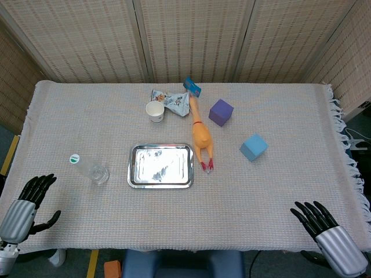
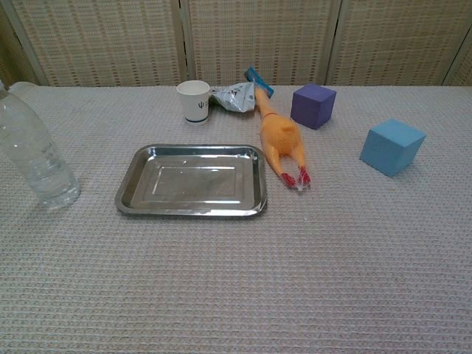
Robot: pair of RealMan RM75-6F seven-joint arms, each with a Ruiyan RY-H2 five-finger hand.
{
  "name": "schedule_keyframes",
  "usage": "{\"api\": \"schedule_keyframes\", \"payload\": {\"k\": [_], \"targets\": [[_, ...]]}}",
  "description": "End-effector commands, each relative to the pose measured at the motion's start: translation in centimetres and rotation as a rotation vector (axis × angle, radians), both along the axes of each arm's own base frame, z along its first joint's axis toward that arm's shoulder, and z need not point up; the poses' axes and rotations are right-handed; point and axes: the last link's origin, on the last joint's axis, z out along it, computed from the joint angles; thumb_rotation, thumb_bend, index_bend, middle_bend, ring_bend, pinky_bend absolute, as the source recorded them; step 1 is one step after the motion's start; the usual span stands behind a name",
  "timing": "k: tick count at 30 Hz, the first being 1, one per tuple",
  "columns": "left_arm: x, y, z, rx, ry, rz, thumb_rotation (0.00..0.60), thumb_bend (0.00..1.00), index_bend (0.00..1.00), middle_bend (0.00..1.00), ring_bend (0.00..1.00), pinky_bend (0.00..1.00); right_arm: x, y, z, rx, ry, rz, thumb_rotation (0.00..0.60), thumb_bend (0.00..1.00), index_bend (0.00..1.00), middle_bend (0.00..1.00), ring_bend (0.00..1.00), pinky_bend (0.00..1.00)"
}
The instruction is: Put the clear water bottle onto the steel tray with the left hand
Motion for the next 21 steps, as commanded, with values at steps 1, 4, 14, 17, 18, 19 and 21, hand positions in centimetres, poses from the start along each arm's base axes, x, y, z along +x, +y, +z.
{"api": "schedule_keyframes", "payload": {"k": [1, 4, 14, 17, 18, 19, 21], "targets": [[0.0, 0.4, -0.1, 0.003, -0.065, 0.002, 0.6, 0.34, 0.0, 0.0, 0.0, 0.0, 0.0, -0.2, -0.2, 0.002, 0.003, -0.008, 0.6, 0.01, 0.0, 0.0, 0.0, 0.0], [0.0, 0.9, -0.4, 0.012, -0.179, 0.008, 0.6, 0.35, 0.0, 0.0, 0.0, 0.0, -0.1, -0.5, -0.2, 0.0, 0.004, -0.016, 0.6, 0.01, 0.0, 0.0, 0.0, 0.0], [-2.1, 2.5, -2.1, -0.07, -0.635, 0.23, 0.6, 0.34, 0.0, 0.0, 0.0, 0.0, -0.1, -1.0, -0.5, -0.025, 0.007, -0.029, 0.6, 0.01, 0.0, 0.0, 0.0, 0.0], [-2.4, 3.1, -2.8, -0.142, -0.717, 0.286, 0.6, 0.35, 0.0, 0.0, 0.0, 0.0, -0.1, -1.3, -0.6, -0.029, 0.01, -0.026, 0.6, 0.01, 0.0, 0.0, 0.0, 0.0], [-2.3, 3.4, -3.3, -0.169, -0.739, 0.292, 0.6, 0.35, 0.0, 0.0, 0.0, 0.0, -0.1, -1.4, -0.8, -0.03, 0.015, -0.025, 0.6, 0.01, 0.0, 0.0, 0.0, 0.0], [-2.3, 3.6, -3.6, -0.183, -0.741, 0.295, 0.6, 0.34, 0.0, 0.0, 0.0, 0.0, -0.1, -1.5, -0.9, -0.028, 0.017, -0.026, 0.6, 0.01, 0.0, 0.0, 0.0, 0.0], [-2.2, 4.2, -4.5, -0.196, -0.742, 0.294, 0.6, 0.35, 0.0, 0.0, 0.0, 0.0, 0.0, -1.7, -1.2, -0.023, 0.019, -0.028, 0.6, 0.01, 0.0, 0.0, 0.0, 0.0]]}}
